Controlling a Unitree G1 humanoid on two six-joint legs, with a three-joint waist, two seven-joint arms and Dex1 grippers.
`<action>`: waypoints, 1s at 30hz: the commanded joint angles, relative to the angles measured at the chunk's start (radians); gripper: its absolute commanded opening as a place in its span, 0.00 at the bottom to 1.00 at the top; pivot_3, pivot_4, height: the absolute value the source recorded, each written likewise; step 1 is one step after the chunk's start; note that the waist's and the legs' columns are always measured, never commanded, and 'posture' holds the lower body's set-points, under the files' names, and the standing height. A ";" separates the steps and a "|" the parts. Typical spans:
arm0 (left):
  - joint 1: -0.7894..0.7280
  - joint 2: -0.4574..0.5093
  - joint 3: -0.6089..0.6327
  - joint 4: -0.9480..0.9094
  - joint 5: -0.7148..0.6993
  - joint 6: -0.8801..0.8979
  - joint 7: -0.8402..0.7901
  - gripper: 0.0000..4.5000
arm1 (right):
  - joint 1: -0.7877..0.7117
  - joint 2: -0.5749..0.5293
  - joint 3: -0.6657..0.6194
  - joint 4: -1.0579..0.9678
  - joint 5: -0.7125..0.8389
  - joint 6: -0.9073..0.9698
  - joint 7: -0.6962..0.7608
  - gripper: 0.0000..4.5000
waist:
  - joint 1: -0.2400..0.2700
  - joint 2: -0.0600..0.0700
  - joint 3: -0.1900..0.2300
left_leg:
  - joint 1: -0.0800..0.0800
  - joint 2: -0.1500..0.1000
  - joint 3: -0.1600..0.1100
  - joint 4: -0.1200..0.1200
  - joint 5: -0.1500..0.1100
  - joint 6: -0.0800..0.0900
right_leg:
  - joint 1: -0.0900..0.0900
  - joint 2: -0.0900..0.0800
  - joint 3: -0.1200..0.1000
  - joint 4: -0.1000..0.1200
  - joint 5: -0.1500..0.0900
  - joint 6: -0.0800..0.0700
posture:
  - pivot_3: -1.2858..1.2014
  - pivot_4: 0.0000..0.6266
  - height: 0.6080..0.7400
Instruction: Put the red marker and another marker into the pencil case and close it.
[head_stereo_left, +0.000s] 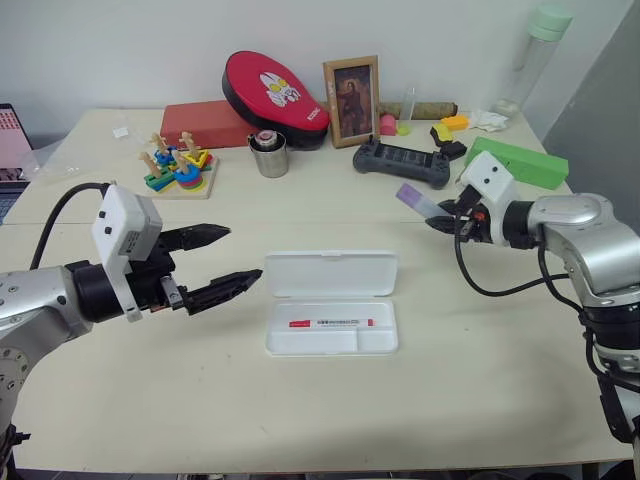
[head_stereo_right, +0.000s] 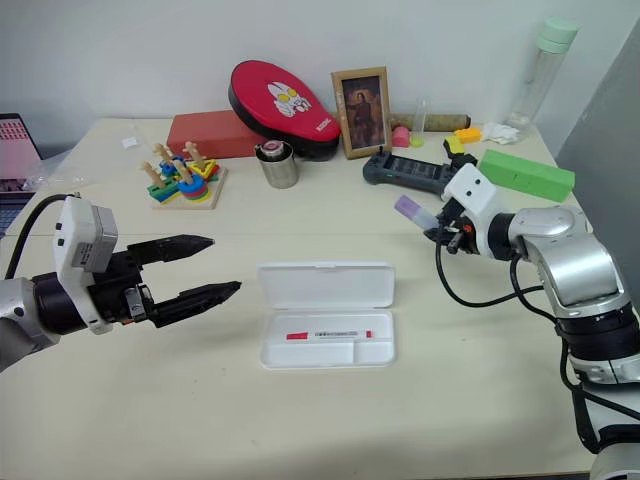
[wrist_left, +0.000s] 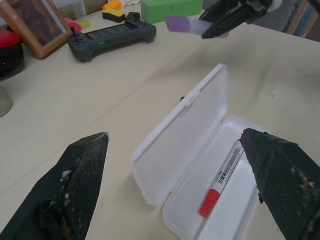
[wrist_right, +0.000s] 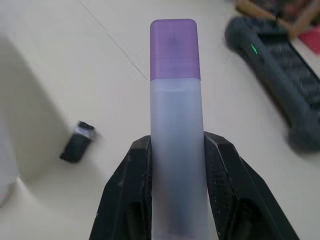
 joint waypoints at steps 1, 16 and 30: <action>0.001 0.013 0.039 0.009 0.019 -0.032 -0.017 1.00 | -0.006 -0.033 -0.083 -0.108 0.102 -0.045 0.099 0.24 | 0.001 0.000 0.000 | 0.000 0.000 0.000 0.000 0.000 0.000 | 0.000 0.000 0.000 0.000 0.000 0.000 | 0.52 0.24 1.00; -0.014 0.021 0.011 0.075 0.078 -0.064 -0.070 1.00 | 0.087 0.015 -0.090 -0.362 0.422 0.081 0.141 0.24 | 0.001 0.000 0.000 | 0.000 0.000 -0.001 0.000 0.000 0.000 | 0.000 0.000 -0.001 0.000 0.000 0.000 | 0.52 0.24 1.00; -0.051 0.053 -0.022 0.141 0.126 -0.079 -0.136 1.00 | 0.092 0.173 0.088 -0.378 0.442 0.206 -0.017 0.24 | 0.000 0.000 0.000 | 0.000 0.000 -0.001 0.000 0.000 0.000 | -0.001 0.000 -0.001 0.001 0.000 0.000 | 0.52 0.24 1.00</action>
